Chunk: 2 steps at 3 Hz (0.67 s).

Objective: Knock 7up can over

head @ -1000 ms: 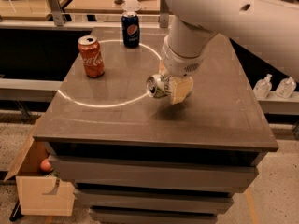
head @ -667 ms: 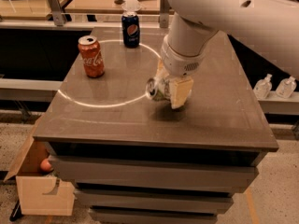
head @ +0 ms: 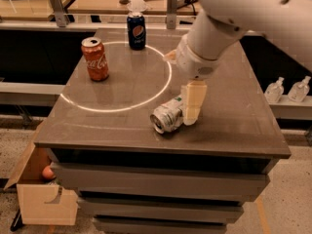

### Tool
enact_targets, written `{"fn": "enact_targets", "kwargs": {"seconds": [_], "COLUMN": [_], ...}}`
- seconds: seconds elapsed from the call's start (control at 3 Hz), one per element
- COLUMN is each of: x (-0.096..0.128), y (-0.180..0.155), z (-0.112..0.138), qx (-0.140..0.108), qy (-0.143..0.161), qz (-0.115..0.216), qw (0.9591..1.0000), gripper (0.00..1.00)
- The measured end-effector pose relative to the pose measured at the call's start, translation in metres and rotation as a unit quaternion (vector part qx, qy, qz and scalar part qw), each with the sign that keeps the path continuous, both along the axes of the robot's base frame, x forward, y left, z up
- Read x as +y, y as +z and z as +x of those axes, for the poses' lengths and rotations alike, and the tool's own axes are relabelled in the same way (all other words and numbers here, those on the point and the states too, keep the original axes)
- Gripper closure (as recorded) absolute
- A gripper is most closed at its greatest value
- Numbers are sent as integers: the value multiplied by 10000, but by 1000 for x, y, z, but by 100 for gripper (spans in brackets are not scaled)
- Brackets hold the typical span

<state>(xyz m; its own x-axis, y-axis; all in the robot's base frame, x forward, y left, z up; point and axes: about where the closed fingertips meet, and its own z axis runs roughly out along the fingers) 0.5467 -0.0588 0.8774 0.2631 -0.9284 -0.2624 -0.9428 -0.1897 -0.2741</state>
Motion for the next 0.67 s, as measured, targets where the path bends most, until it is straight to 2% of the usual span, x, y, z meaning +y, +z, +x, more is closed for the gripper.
{"fn": "enact_targets", "kwargs": {"seconds": [0.33, 0.67], "x": [-41, -85], "y": [17, 36], "z": [7, 4], "qx": [-133, -331], "qy": [-1250, -2510], "qz": [1187, 2231], "qw": [9849, 9413], "gripper": [0, 0]}}
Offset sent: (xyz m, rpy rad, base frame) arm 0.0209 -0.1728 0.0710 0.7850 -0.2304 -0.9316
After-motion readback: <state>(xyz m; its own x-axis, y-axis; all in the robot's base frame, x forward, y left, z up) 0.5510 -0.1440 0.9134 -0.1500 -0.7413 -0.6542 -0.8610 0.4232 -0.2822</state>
